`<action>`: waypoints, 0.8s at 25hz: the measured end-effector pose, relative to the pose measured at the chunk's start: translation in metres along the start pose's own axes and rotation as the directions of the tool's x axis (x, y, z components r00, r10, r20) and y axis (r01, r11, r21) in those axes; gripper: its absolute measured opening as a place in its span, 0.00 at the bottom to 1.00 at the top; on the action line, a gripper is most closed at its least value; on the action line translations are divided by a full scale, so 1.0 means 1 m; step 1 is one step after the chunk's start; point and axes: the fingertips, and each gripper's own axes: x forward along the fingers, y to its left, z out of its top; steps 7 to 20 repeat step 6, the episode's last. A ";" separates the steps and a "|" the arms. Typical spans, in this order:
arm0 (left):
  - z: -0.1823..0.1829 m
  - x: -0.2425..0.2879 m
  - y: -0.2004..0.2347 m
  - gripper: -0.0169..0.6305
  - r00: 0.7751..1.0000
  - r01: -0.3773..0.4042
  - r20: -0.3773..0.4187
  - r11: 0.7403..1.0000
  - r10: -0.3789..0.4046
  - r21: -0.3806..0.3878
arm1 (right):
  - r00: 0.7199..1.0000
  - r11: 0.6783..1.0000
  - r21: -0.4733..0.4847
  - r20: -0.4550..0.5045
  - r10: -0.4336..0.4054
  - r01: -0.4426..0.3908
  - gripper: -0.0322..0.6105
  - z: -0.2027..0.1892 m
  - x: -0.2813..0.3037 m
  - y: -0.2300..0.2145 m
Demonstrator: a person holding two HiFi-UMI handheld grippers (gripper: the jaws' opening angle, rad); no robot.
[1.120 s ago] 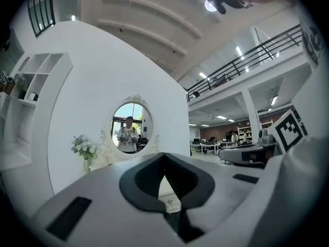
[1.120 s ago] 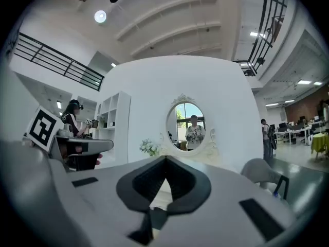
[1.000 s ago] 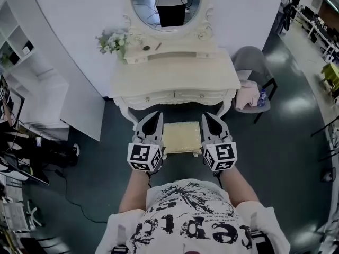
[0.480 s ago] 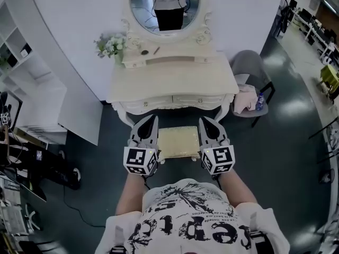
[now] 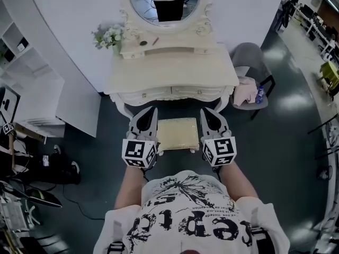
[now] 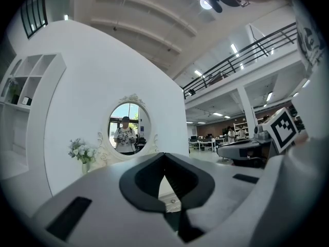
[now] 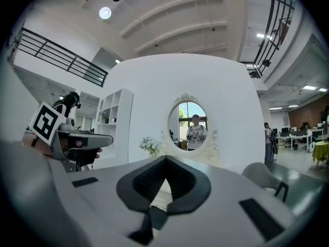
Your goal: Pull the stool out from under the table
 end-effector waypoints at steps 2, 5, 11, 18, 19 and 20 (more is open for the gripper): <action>0.000 0.001 -0.002 0.05 1.000 0.004 0.002 1.000 -0.004 0.002 | 1.000 1.000 -0.005 0.001 0.002 -0.002 0.07 0.001 0.000 -0.001; 0.004 0.005 -0.003 0.05 1.000 0.006 0.014 1.000 -0.006 0.009 | 1.000 1.000 -0.013 0.011 0.005 -0.005 0.07 0.005 0.002 -0.004; 0.006 0.006 -0.004 0.05 1.000 0.007 0.017 1.000 -0.007 0.012 | 1.000 1.000 -0.015 0.014 0.007 -0.006 0.07 0.007 0.003 -0.005; 0.006 0.006 -0.004 0.05 1.000 0.007 0.017 1.000 -0.007 0.012 | 1.000 1.000 -0.015 0.014 0.007 -0.006 0.07 0.007 0.003 -0.005; 0.006 0.006 -0.004 0.05 1.000 0.007 0.017 1.000 -0.007 0.012 | 1.000 1.000 -0.015 0.014 0.007 -0.006 0.07 0.007 0.003 -0.005; 0.006 0.006 -0.004 0.05 1.000 0.007 0.017 1.000 -0.007 0.012 | 1.000 1.000 -0.015 0.014 0.007 -0.006 0.07 0.007 0.003 -0.005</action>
